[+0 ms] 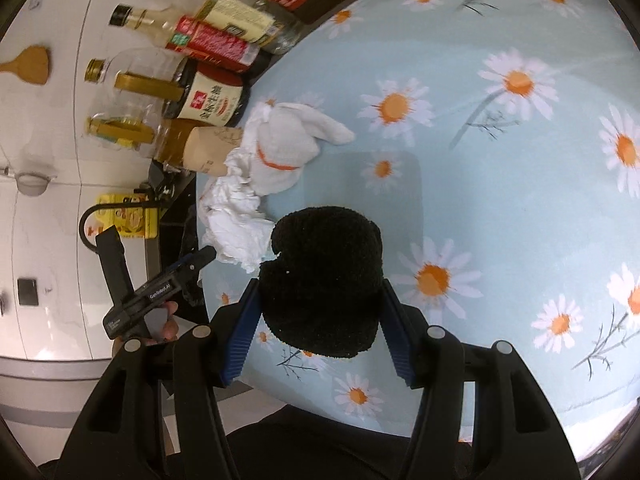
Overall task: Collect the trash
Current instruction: 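Grasp a crumpled white tissue with the left tool while the right tool holds the black ball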
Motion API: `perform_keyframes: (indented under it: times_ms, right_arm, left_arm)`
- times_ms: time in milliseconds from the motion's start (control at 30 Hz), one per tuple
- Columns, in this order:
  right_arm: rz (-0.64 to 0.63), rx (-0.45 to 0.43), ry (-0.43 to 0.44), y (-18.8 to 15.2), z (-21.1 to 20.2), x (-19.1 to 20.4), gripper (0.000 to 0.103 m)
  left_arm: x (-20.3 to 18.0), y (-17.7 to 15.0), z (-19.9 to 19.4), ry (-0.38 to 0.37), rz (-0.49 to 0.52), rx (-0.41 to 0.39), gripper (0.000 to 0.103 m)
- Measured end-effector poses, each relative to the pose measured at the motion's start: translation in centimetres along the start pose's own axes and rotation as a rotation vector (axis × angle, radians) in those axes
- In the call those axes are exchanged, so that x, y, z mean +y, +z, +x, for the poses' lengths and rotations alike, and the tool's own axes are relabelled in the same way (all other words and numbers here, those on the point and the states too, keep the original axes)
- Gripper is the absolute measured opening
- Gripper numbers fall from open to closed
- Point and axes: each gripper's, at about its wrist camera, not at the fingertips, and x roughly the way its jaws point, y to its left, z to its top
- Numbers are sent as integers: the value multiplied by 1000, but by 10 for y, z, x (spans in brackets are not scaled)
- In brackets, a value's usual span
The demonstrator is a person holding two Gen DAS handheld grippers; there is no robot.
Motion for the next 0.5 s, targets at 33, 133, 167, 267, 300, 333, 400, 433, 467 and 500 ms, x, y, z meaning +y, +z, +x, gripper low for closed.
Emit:
perform_keyframes:
  times_ms: [33,133,167,267,300,333,400,433,467,500]
  right_arm:
    - [10,-2,2,-1,0,-3,58]
    - [28,-9,6,-4,-3,-10,58]
    - [34,-12,6,-5,-4,-12,58]
    - [47,-20,7,-6,-6,-15,58]
    - [51,-22,6,-6,-6,-17,58]
    - [58,-24,6,-7,-7,-18,58]
    - [66,-23,5,-7,-6,-19,58]
    - [69,-23,4,-7,-6,-19,58]
    - [69,-21,4,-8,-6,-20,58]
    - [69,-21,6,-8,-6,-20,58]
  left_arm:
    - [-3,1,1,2,15,-2,95]
    - [-10,6,5,7,58,-1,85]
    - [-12,7,7,3,63,3,81]
    - [-18,11,12,2,86,5,77]
    - [-19,13,14,6,92,9,74]
    - [-20,14,16,7,96,13,70]
    - [-21,15,20,-3,104,22,69]
    - [-21,15,23,-4,108,25,69]
    - [-21,16,25,-9,111,29,65]
    - [-21,15,26,-15,112,33,62]
